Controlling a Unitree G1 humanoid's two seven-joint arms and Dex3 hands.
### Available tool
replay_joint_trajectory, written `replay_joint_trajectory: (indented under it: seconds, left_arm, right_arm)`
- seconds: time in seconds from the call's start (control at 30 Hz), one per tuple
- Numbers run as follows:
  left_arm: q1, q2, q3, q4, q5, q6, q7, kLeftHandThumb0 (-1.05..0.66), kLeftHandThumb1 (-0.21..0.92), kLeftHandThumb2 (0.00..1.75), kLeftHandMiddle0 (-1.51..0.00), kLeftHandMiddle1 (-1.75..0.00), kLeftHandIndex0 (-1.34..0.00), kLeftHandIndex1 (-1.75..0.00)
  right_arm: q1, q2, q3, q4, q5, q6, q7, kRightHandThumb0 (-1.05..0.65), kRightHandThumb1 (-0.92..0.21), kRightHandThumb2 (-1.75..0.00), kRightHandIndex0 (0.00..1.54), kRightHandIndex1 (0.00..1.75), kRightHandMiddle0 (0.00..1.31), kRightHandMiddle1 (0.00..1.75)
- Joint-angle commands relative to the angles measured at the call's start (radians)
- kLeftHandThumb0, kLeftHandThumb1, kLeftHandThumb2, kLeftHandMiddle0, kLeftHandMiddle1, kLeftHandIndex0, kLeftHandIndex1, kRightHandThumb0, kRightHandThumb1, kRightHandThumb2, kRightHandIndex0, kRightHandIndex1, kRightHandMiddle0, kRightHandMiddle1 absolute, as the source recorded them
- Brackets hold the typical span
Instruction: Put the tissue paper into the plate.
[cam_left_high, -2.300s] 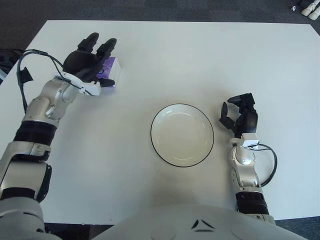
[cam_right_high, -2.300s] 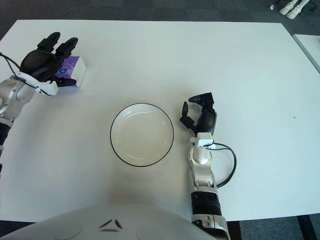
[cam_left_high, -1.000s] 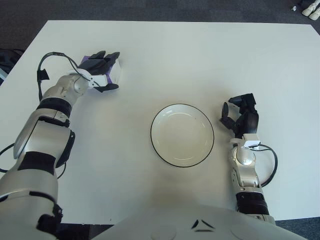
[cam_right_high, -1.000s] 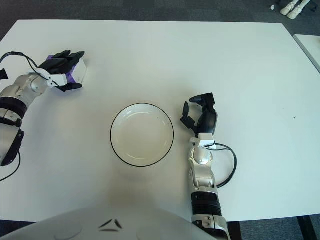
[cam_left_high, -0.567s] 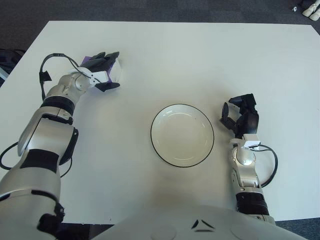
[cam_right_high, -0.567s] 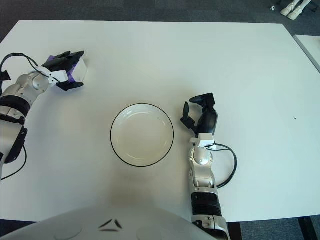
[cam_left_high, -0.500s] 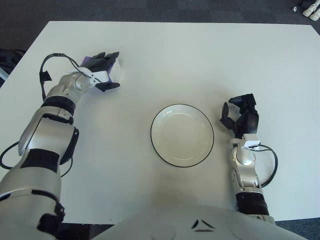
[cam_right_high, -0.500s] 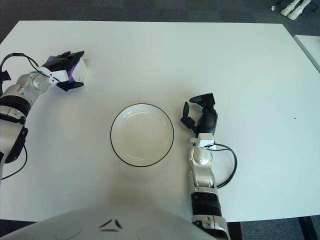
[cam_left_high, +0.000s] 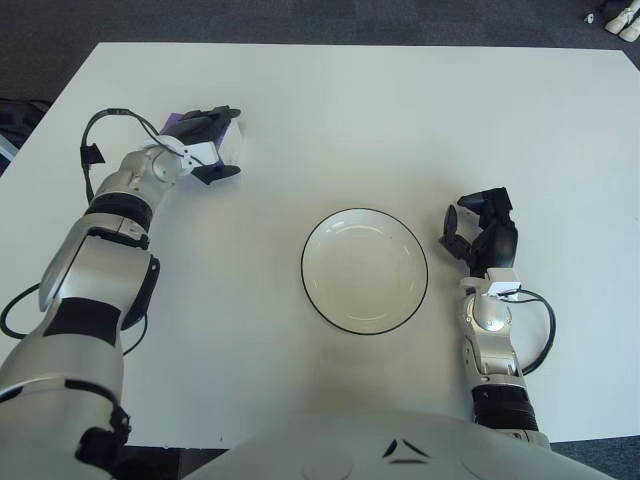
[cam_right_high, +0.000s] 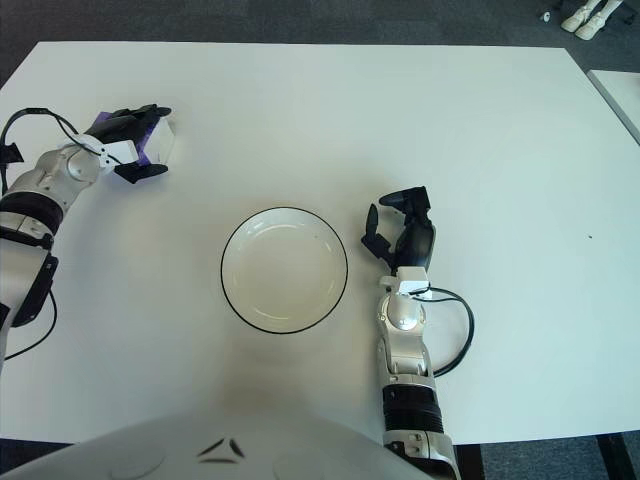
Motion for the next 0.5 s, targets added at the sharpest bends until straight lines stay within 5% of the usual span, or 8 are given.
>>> replay_joint_trajectory:
  seconds: [0.0,0.07,0.17,0.47]
  left_arm:
    - [0.130,-0.046,-0.053,0.073,0.050,0.036,0.015,-0.60,0.15,1.23,-0.40,-1.68,-0.25,-1.68]
    - [0.133,-0.048,-0.063,0.074,0.057,0.039,0.044,-0.31,0.14,1.37,-0.57,-1.70,-0.37,-1.71]
    - [0.137,-0.053,-0.074,0.076,0.065,0.046,0.084,-0.11,0.10,1.52,-0.71,-1.73,-0.50,-1.74]
    - [0.170,-0.069,-0.105,0.069,0.085,0.046,0.238,-0.01,-0.04,1.68,-0.90,-1.63,-0.65,-1.75]
  right_arm:
    - [0.101,0.017,0.005,0.095,-0.003,0.012,0.001,-0.40,-0.56,-1.02,0.56,1.34,0.41,1.75]
    - [0.102,0.017,0.005,0.093,-0.005,0.014,0.000,-0.40,-0.57,-1.01,0.56,1.34,0.41,1.75]
    - [0.098,0.017,0.005,0.096,-0.009,0.013,-0.005,-0.40,-0.56,-1.02,0.56,1.34,0.41,1.75]
    - [0.096,0.015,0.005,0.099,-0.009,0.011,-0.004,-0.41,-0.55,-1.04,0.57,1.35,0.43,1.75]
